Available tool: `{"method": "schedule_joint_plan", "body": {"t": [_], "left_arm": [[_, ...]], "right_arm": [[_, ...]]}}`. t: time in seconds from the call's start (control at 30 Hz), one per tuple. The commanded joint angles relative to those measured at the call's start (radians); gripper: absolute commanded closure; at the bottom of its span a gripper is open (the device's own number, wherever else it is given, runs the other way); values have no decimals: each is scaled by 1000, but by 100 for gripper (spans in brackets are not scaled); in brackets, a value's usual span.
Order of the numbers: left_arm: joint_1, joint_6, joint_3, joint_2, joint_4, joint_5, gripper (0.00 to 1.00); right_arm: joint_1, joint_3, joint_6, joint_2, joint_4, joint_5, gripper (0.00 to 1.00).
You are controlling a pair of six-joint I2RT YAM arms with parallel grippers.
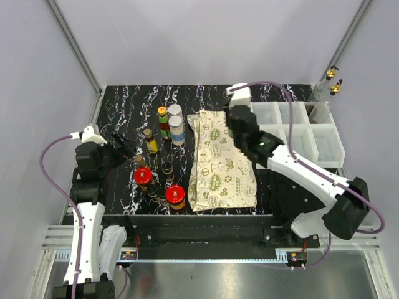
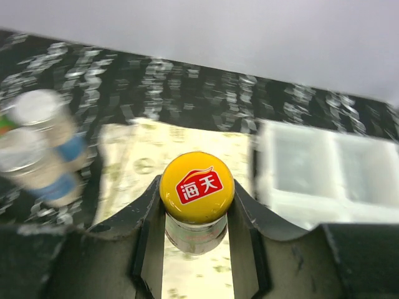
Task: Organize the condiment bottles
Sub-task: Place the bottle in the storage box.
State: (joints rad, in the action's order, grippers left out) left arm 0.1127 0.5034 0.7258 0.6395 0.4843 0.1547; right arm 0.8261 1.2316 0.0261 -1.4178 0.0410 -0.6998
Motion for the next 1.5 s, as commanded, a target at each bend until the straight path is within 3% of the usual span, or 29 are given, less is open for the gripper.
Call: {"method": "schedule_joint_plan", "body": {"t": [0.0,0.23,0.4,0.7,1.07,1.47], "left_arm": [[8,7,-6,20,-44,66,1],[13,9,-9,42,-50,94,1],[15,7,-8,63,-50,101,1],[15,3,3,95,-33,100,1],[22,0,24,158,-18,115,1],[54,1,32,210,-19,138,1]], "right_arm": [[-147,5,-78,173,31,-182,100],[-424,-46,-181,304,109,-194,100],[-593,-41,-202,290,120,-185,100],[-896,-52,-368,211,128,-35,100],[-990,-35,-405,89,103,-17,100],[-1013,22,-290,10,-6,-116,100]]}}
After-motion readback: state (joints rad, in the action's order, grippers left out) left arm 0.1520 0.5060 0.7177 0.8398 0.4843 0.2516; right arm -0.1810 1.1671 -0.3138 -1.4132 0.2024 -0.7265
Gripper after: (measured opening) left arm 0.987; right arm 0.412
